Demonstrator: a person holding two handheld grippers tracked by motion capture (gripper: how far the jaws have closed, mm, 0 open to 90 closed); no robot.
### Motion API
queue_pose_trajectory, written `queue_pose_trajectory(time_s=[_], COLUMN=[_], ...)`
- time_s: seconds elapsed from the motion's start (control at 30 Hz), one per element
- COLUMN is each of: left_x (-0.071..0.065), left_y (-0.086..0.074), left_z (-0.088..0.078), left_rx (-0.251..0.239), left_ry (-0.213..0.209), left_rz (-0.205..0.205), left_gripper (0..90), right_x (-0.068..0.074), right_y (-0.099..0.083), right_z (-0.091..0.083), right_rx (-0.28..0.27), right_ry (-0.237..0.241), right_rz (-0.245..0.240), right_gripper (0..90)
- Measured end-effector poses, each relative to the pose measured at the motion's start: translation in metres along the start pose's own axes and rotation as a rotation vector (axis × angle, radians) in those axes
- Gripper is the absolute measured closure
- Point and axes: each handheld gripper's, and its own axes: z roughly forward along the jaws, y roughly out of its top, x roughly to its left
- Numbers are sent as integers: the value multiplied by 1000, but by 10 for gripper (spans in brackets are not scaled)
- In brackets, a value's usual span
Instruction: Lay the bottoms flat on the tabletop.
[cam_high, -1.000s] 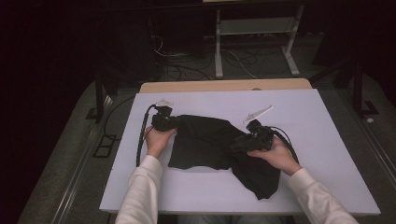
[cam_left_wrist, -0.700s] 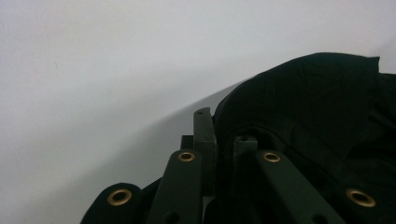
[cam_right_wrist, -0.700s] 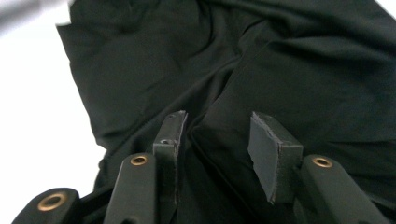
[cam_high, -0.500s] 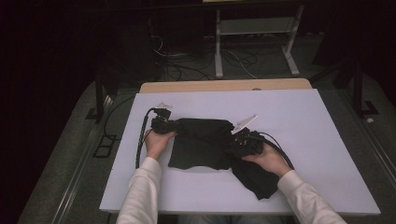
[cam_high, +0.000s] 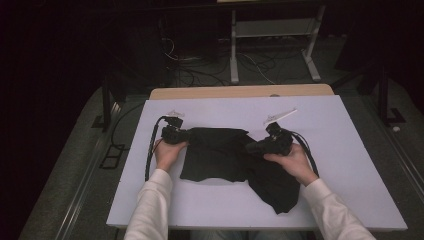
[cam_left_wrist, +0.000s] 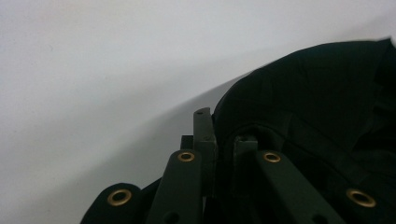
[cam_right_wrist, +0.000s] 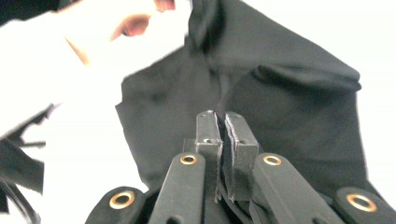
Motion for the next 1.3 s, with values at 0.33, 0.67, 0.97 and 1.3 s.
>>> queue_pose_trajectory(time_s=[0.33,0.67,0.97,1.3], left_x=[5,17,14,13], left_y=[9,7,6,11], left_z=[9,19,9,-36], left_rx=[57,69,59,9], left_ry=[-13,-17,17,9], left_rz=[-2,-51,0,109], left_gripper=[838,837,656,506], right_x=[-65,-142,-171,-170], right_y=[43,27,-1,-5], right_z=[-49,-48,-27,-21], right_rx=[-227,-289,-281,-253], right_ry=[-4,-160,-228,-248], right_rz=[245,453,557,554], right_gripper=[845,845,844,842])
